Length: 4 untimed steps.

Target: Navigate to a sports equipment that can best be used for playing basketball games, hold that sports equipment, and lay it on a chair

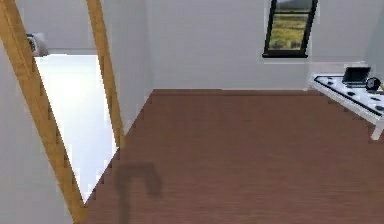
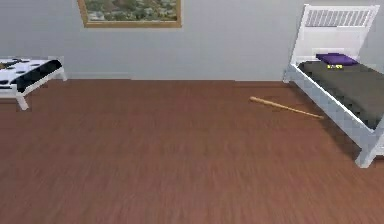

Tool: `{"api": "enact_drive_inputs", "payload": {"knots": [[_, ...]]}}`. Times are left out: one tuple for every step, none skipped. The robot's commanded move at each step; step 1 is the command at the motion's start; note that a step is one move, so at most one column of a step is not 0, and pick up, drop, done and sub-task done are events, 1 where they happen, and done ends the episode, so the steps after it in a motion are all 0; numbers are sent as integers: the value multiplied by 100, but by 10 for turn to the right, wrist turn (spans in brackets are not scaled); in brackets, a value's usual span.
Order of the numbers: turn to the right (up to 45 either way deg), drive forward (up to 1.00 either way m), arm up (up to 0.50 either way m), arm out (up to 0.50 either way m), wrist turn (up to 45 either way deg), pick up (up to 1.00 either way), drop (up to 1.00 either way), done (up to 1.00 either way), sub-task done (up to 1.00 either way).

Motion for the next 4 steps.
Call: {"api": "enact_drive_inputs", "payload": {"knots": [[90, 0, 0, 0, 0, 0, 0, 0, 0], [0, 15, 0, 0, 0, 0, 0, 0, 0], [-210, 0, 0, 0, 0, 0, 0, 0, 0], [0, 100, 0, 0, 0, 0, 0, 0, 0]]}}
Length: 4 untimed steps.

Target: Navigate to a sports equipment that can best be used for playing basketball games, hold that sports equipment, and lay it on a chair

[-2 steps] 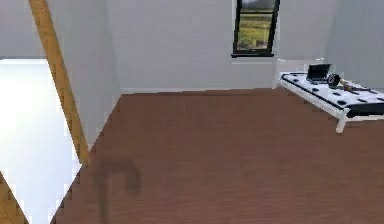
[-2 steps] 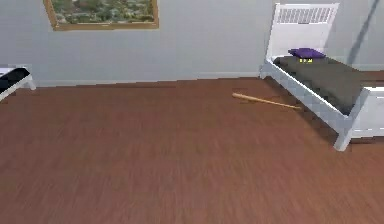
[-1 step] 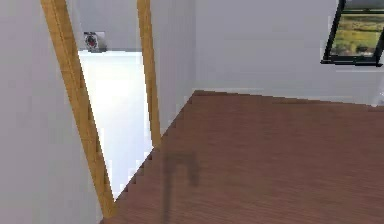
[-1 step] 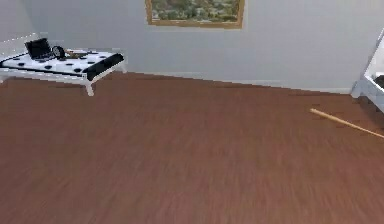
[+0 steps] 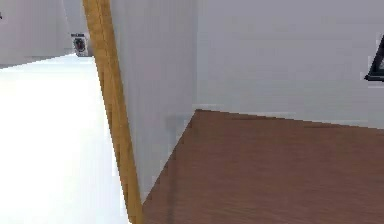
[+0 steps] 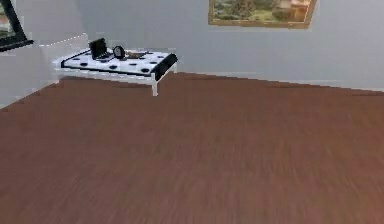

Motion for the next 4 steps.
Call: {"api": "enact_drive_inputs", "payload": {"knots": [[0, 20, 0, 0, 0, 0, 0, 0, 0], [-390, 0, 0, 0, 0, 0, 0, 0, 0], [0, 55, 0, 0, 0, 0, 0, 0, 0], [-330, 0, 0, 0, 0, 0, 0, 0, 0]]}}
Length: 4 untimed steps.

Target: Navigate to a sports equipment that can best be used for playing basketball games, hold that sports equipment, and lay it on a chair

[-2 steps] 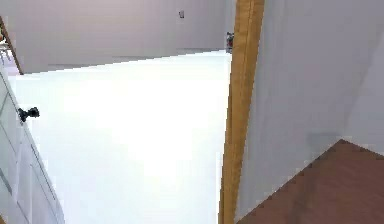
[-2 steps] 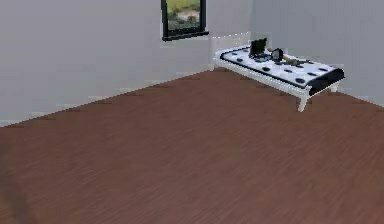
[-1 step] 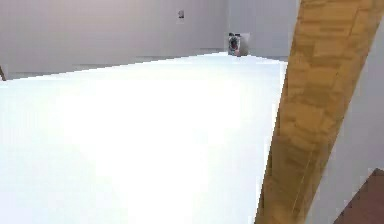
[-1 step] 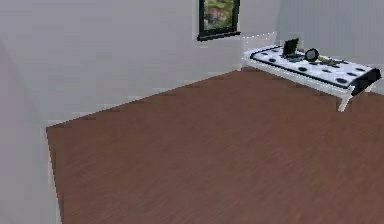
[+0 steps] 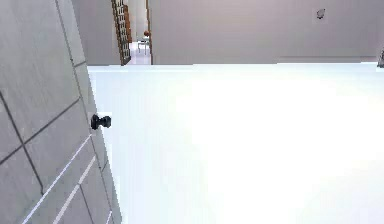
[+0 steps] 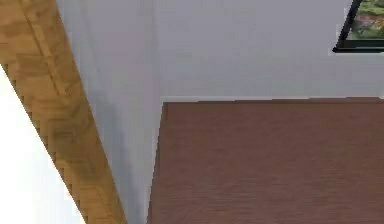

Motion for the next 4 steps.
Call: {"api": "enact_drive_inputs", "payload": {"knots": [[0, 75, 0, 0, 0, 0, 0, 0, 0], [-60, 0, 0, 0, 0, 0, 0, 0, 0], [0, 30, 0, 0, 0, 0, 0, 0, 0], [-90, 0, 0, 0, 0, 0, 0, 0, 0]]}}
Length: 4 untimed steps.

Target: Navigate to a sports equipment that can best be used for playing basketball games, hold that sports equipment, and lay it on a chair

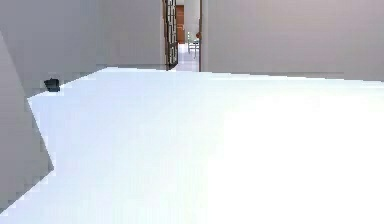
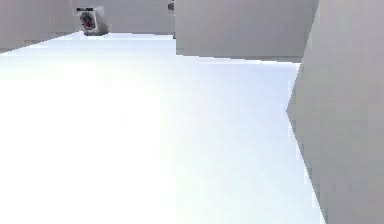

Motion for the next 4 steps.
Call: {"api": "enact_drive_inputs", "payload": {"knots": [[0, 100, 0, 0, 0, 0, 0, 0, 0], [0, 100, 0, 0, 0, 0, 0, 0, 0], [0, 100, 0, 0, 0, 0, 0, 0, 0], [0, 100, 0, 0, 0, 0, 0, 0, 0]]}}
